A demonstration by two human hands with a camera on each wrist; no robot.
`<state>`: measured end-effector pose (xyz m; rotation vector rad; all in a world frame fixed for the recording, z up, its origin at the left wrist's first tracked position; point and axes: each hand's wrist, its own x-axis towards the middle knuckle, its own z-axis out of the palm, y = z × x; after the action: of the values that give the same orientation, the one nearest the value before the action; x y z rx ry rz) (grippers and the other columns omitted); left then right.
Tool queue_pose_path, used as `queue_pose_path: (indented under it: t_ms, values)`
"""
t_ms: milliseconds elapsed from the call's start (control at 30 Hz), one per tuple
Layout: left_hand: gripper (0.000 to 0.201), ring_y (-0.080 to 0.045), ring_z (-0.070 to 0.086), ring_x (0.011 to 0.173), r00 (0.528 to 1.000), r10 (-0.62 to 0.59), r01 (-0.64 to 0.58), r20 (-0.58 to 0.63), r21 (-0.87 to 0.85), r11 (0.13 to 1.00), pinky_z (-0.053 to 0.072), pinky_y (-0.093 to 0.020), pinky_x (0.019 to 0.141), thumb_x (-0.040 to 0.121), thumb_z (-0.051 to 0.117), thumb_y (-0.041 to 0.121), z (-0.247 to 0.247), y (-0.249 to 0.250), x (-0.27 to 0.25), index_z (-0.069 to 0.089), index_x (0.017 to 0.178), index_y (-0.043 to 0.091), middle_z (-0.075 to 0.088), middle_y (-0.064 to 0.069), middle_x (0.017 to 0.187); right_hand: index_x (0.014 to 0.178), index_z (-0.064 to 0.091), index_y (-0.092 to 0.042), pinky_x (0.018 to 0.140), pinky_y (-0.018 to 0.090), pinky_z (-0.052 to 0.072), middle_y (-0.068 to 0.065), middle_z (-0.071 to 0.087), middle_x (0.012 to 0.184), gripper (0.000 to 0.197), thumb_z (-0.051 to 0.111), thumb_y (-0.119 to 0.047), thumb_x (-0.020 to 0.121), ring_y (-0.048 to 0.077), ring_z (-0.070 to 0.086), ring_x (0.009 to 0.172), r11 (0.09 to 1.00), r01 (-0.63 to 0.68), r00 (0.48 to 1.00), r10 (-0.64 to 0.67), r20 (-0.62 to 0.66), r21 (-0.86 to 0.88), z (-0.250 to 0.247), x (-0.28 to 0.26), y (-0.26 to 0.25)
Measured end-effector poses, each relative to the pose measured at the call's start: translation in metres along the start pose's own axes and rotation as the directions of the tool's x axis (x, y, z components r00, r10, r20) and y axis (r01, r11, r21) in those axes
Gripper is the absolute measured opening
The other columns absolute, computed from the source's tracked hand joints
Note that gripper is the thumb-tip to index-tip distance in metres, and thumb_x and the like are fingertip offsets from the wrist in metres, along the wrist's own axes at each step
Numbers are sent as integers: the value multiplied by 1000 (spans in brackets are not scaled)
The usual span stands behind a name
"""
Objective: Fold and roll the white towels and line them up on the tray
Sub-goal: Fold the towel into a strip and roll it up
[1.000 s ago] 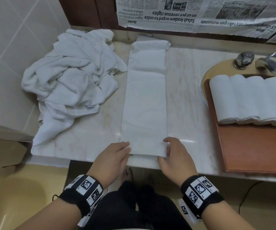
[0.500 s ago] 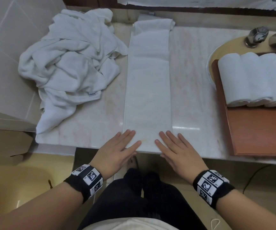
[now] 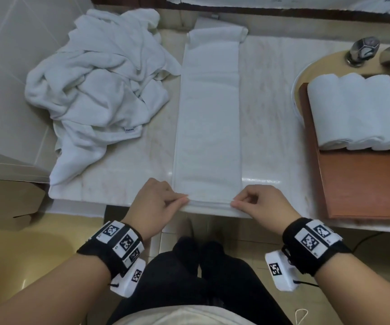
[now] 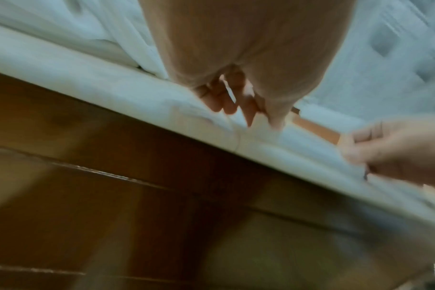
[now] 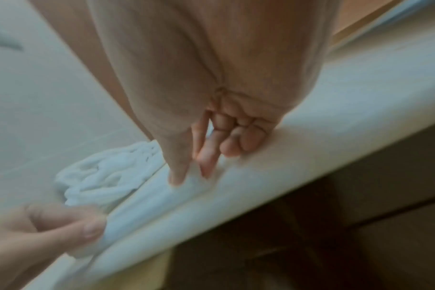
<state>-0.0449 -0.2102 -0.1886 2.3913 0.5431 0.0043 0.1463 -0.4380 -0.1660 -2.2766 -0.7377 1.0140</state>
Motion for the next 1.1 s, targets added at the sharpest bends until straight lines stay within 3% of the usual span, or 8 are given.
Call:
queue_pose_path:
  t_ms: [133, 233, 333, 567, 733, 867, 967, 1100]
  values:
    - [4, -2, 60, 90, 981, -195, 192, -9, -133, 972, 48, -23, 85, 88, 77, 41, 1, 15, 6, 79, 90, 38, 66, 18, 87, 92, 63, -34, 70, 22, 42, -7, 58, 86, 15, 75, -38, 85, 10, 56, 82, 993, 11, 999, -14, -29, -120, 0, 9, -9]
    - [31, -18, 50, 93, 996, 4, 4, -84, 90, 996, 49, -36, 82, 84, 80, 16, 16, 24, 3, 74, 110, 31, 57, 8, 96, 109, 63, -41, 81, 33, 43, -6, 47, 100, 28, 72, -27, 87, 16, 46, 95, 896, 209, 963, -258, -76, -392, 9, 4, -12]
    - [60, -28, 47, 93, 966, 260, -241, -13, 336, 911, 49, -42, 66, 57, 83, 1, 32, 31, -6, 74, 113, 21, 61, -5, 106, 104, 73, -27, 69, 39, 45, 1, 53, 99, 31, 74, -13, 76, 24, 50, 88, 651, 421, 842, -540, 4, -631, 24, -3, -13]
    - [17, -28, 54, 102, 916, 361, -274, -175, 383, 882, 43, -42, 83, 95, 70, 33, 43, 25, -4, 75, 106, 21, 66, -3, 110, 95, 73, -13, 65, 40, 45, 1, 61, 87, 11, 65, -20, 92, 27, 53, 83, 536, 557, 705, -709, 21, -634, 29, 12, -4]
    - [28, -20, 57, 87, 940, 338, -315, -46, 263, 912, 46, -39, 75, 101, 54, 40, 22, 16, 20, 78, 97, 27, 66, 10, 87, 115, 74, -20, 86, 33, 50, -4, 65, 101, 22, 59, -26, 100, 19, 59, 94, 776, 513, 857, -484, 176, -366, 2, 27, -12]
    - [30, -14, 61, 83, 990, 98, -111, 97, 138, 984, 51, -40, 79, 100, 56, 48, 7, 27, 37, 78, 94, 29, 70, 10, 85, 115, 66, -30, 89, 27, 48, -10, 61, 106, 17, 56, -30, 101, 9, 61, 94, 873, 402, 914, -362, 185, -277, -8, 36, -20]
    - [20, -16, 61, 89, 1000, 3, -3, -1, 120, 993, 49, -39, 81, 95, 66, 46, 12, 33, 39, 73, 99, 27, 68, 11, 91, 113, 67, -28, 74, 33, 51, -7, 51, 106, 18, 55, -26, 100, 17, 57, 80, 821, 431, 901, -417, 124, -374, -1, 34, -20]
    - [17, -28, 55, 89, 969, 177, -98, -170, 391, 915, 45, -42, 72, 92, 70, 39, 26, 39, 26, 73, 85, 24, 65, 4, 99, 100, 73, -20, 70, 38, 46, 0, 57, 99, 19, 61, -31, 90, 25, 52, 88, 595, 483, 810, -582, 70, -642, 6, 25, -17]
